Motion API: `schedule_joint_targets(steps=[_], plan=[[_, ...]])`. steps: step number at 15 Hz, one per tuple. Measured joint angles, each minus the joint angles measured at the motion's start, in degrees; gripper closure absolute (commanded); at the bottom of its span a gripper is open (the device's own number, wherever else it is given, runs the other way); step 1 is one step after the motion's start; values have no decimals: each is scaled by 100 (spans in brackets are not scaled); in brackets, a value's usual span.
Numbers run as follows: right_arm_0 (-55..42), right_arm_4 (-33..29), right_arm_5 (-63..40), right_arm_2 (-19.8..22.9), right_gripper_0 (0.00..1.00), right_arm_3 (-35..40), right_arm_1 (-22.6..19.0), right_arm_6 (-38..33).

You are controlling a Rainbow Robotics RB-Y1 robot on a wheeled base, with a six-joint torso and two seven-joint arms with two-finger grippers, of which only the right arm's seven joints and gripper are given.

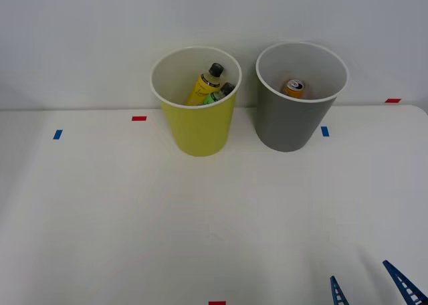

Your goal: Put cans in the gray bin, plastic bottles in the light green bin

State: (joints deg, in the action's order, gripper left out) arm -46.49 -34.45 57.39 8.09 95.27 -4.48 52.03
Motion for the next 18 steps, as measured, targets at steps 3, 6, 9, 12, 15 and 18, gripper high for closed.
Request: schedule_joint_targets(steps=[3, 6, 9, 12, 15, 18], plan=[[0, 0, 0, 0, 0, 0, 0, 0], [0, 0, 0, 0, 0, 0, 0, 0], [0, 0, 0, 0, 0, 0, 0, 0], [0, 0, 0, 0, 0, 0, 0, 0], [0, 0, 0, 0, 0, 0, 0, 0], [0, 0, 0, 0, 0, 0, 0, 0]])
